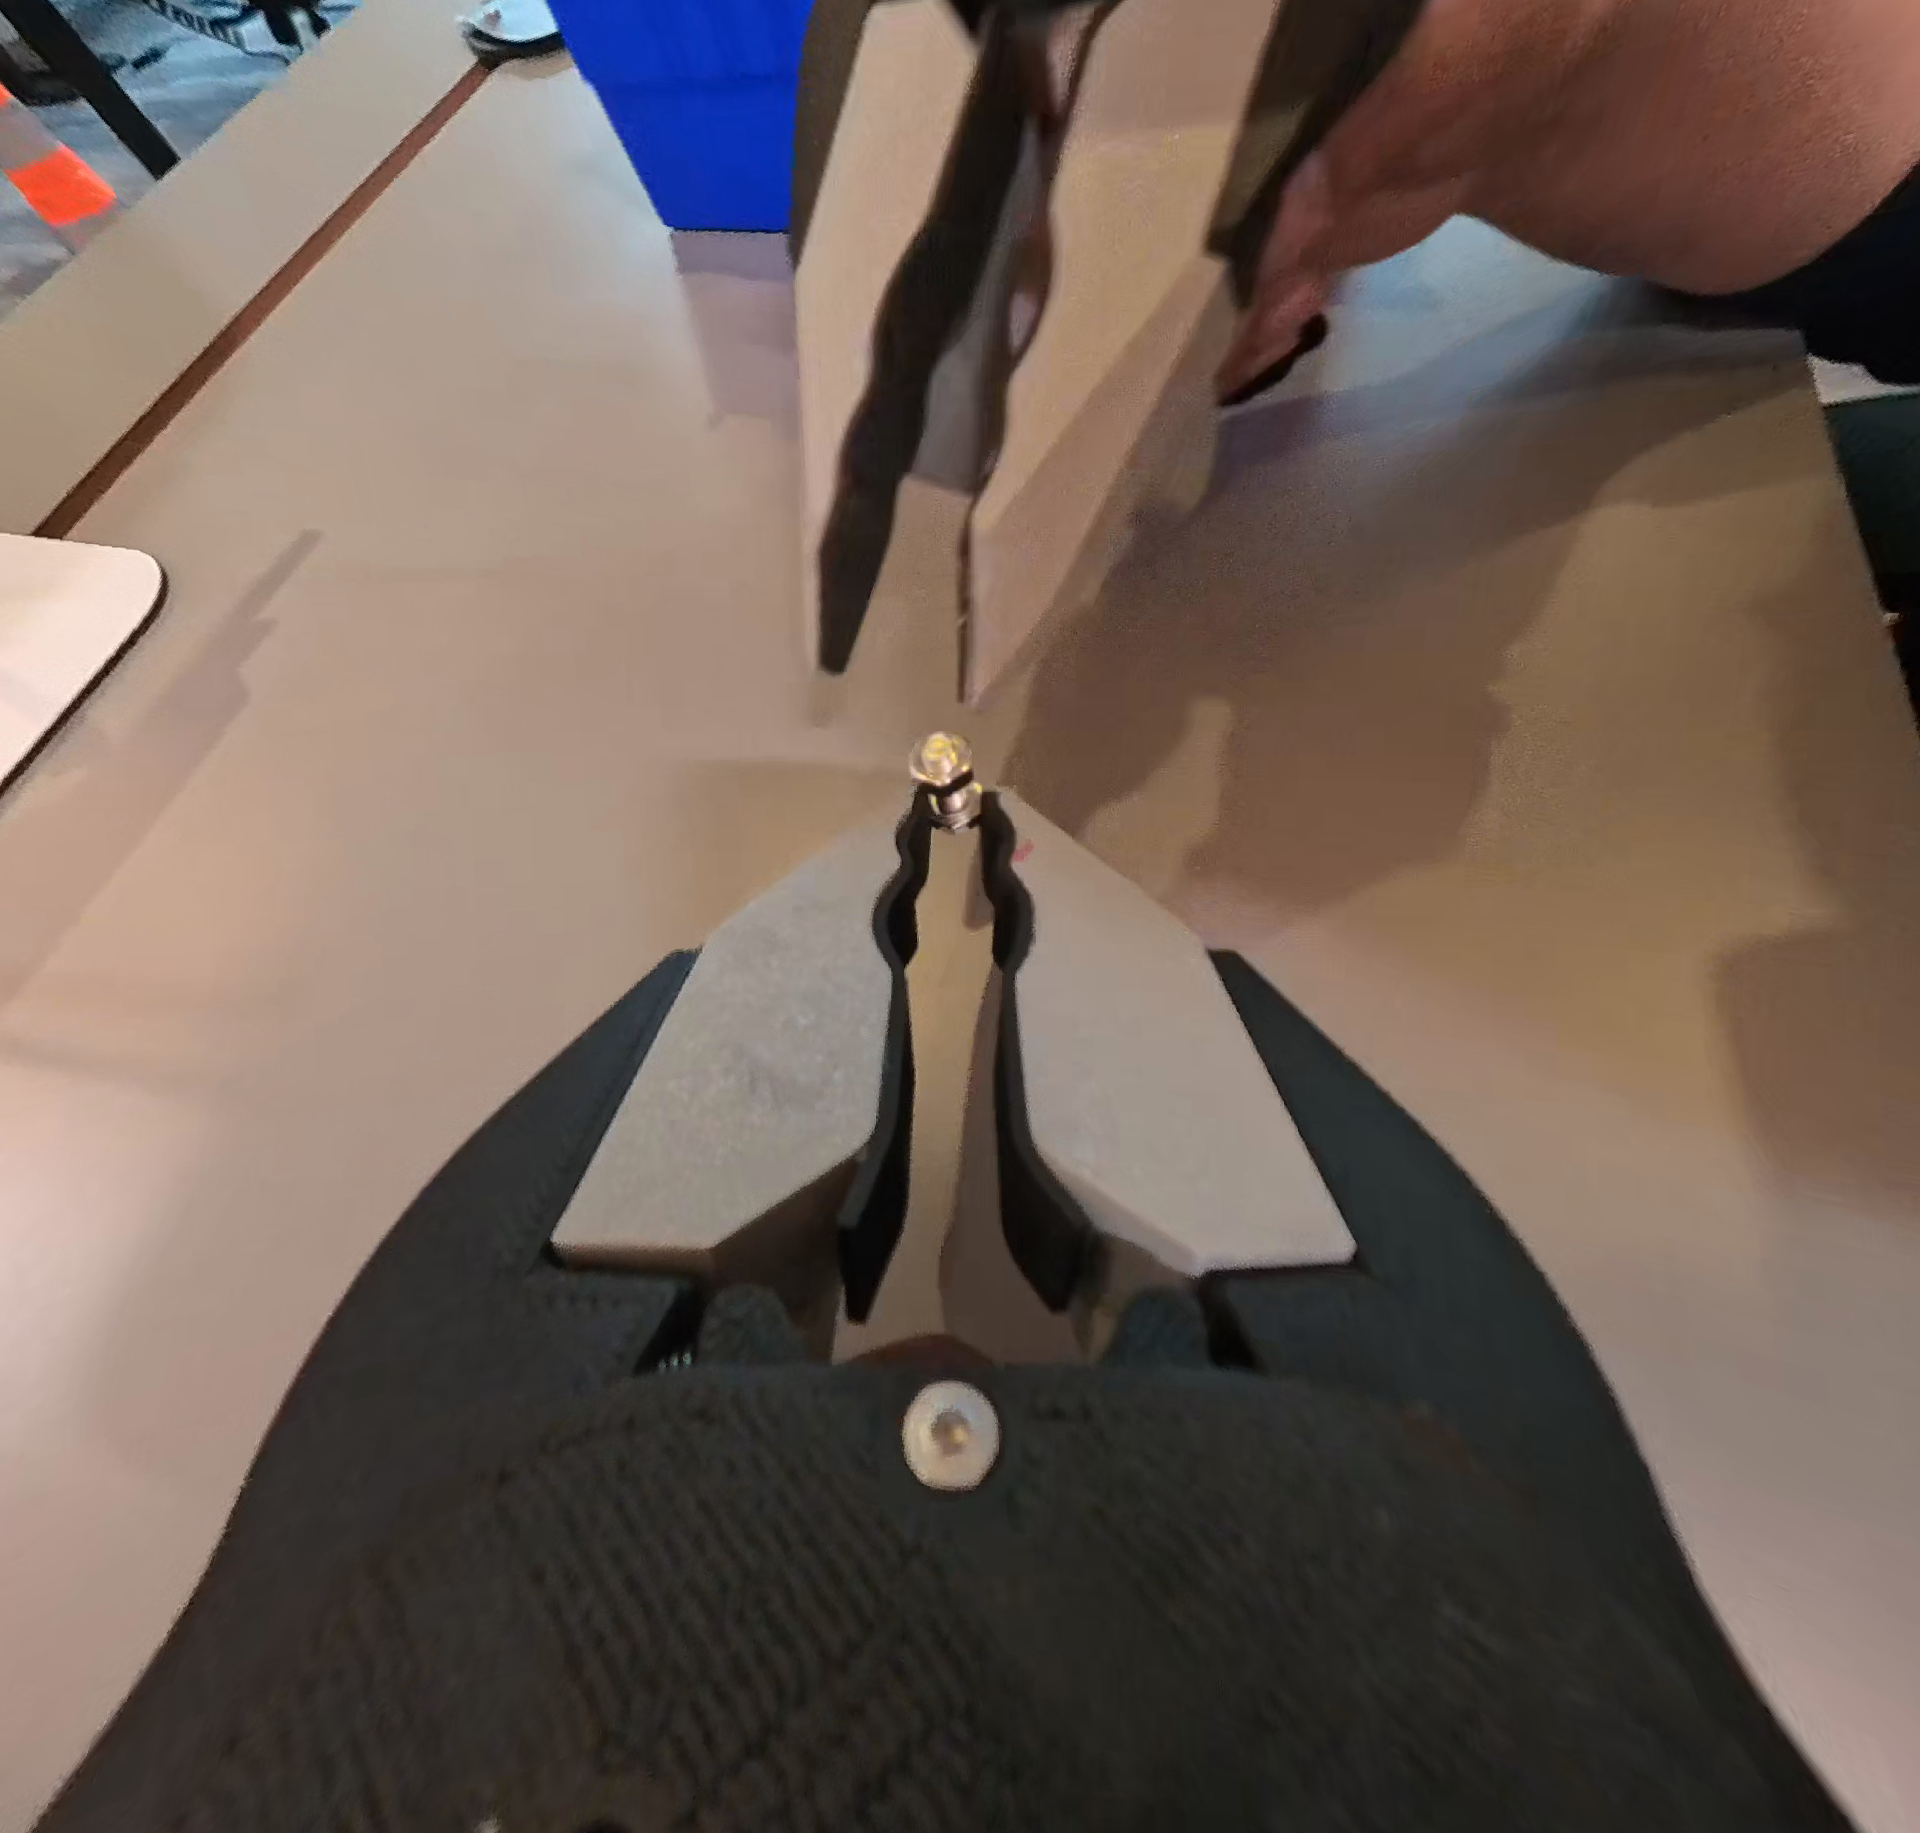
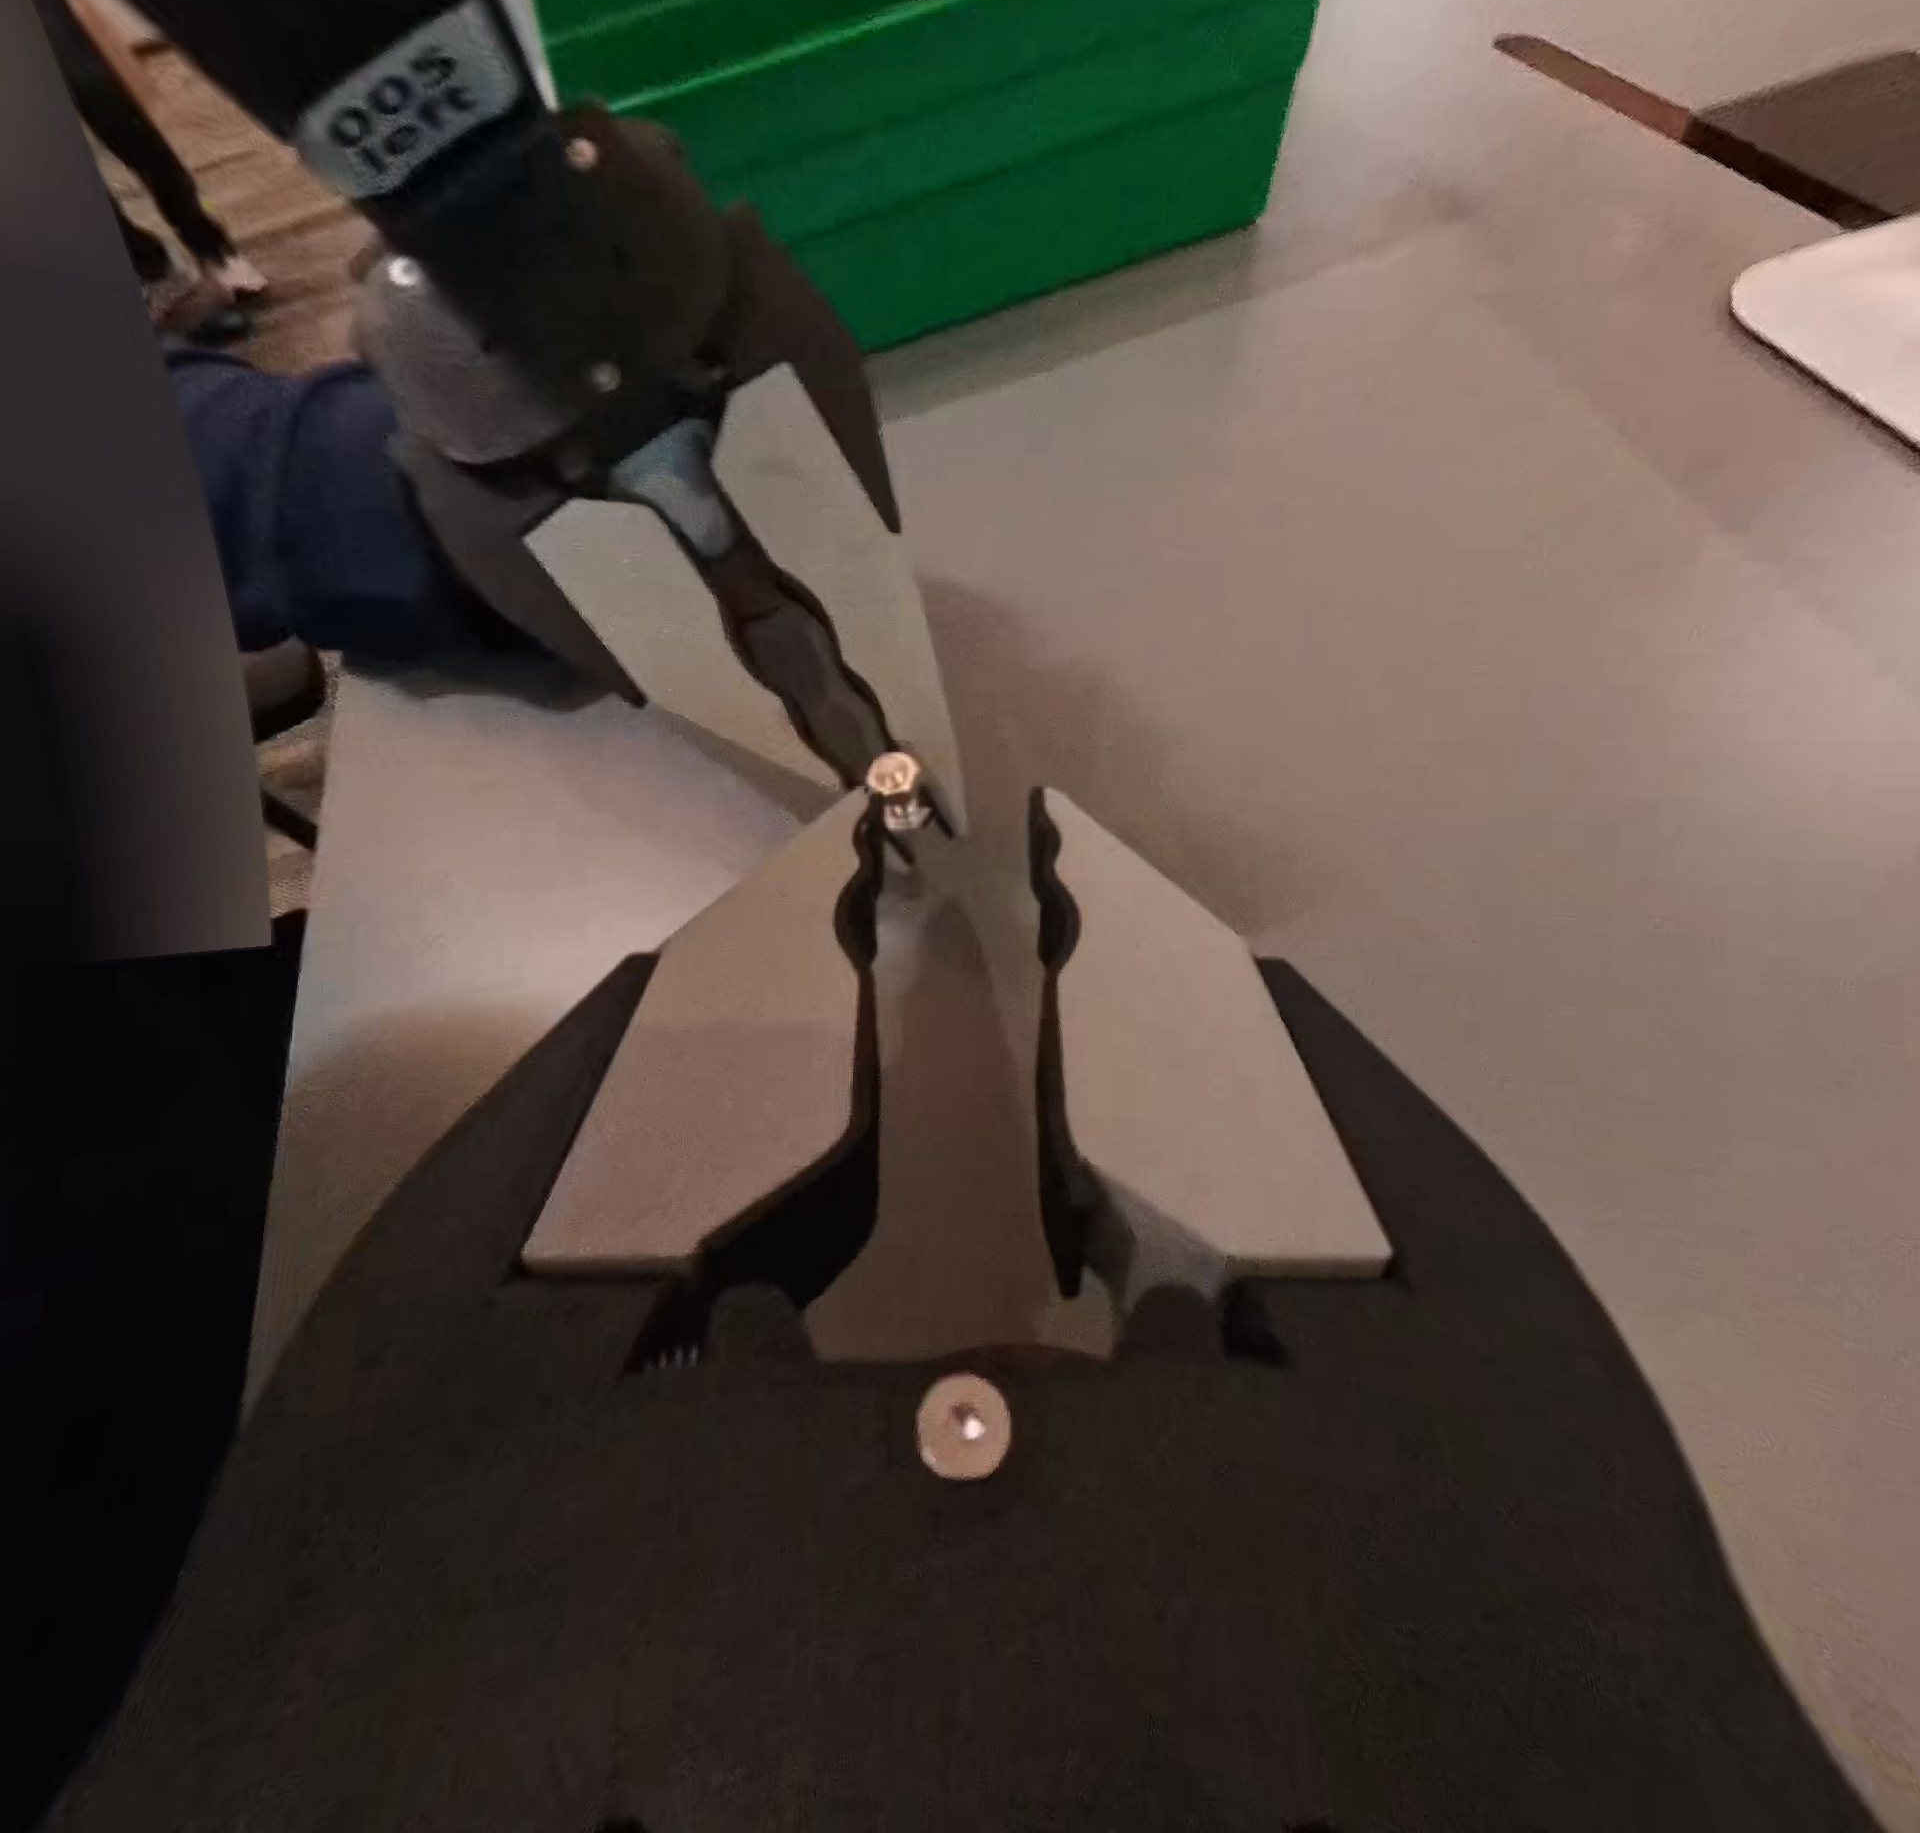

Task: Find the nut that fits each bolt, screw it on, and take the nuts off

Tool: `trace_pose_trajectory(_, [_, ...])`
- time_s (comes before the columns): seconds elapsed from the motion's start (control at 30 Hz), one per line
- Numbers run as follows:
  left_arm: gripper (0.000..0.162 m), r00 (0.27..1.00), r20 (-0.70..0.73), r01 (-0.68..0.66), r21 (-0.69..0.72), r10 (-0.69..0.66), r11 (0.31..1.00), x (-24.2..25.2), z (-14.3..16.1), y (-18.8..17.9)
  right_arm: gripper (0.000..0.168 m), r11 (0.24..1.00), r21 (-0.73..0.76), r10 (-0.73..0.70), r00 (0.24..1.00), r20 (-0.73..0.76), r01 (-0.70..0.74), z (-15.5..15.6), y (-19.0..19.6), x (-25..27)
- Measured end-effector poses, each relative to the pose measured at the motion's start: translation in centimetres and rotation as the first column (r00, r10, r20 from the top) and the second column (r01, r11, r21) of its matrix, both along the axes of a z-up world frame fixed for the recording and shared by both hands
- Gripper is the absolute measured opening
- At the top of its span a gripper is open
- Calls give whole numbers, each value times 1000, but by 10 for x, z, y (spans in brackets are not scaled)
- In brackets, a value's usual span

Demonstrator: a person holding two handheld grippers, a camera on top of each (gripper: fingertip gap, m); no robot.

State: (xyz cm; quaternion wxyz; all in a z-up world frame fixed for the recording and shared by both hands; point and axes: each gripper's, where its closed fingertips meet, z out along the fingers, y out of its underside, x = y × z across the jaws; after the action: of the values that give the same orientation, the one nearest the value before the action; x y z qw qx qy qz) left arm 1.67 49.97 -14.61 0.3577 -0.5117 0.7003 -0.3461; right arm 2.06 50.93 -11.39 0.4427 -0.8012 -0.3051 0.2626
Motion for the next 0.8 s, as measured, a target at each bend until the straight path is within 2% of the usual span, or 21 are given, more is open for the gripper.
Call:
trace_pose_trajectory(0.07, [7,1000,-24,8,11,-8,1000,1,-6,-4,26,997,-72,35,998,-49,-38,-9,-7,-8])
trace_pose_trajectory(0.17, [7,999,-42,-6,40,8,999,3,-11,-3,23,998,-64,25,1000,16,-24,-19,-5,-10])
trace_pose_trajectory(0.3, [7,998,-55,-33,95,39,995,2,-14,2,8,995,-94,26,1000,-10,-27,-25,-6,-17])
trace_pose_trajectory(0.43, [7,996,-68,-51,171,63,984,1,-20,8,8,990,-140,1,999,-37,-6,-33,-1,-18])
trace_pose_trajectory(0.8, [7,994,-65,-73,177,86,982,1,-20,13,9,982,-191,-33,992,-125,9,-33,2,-19])
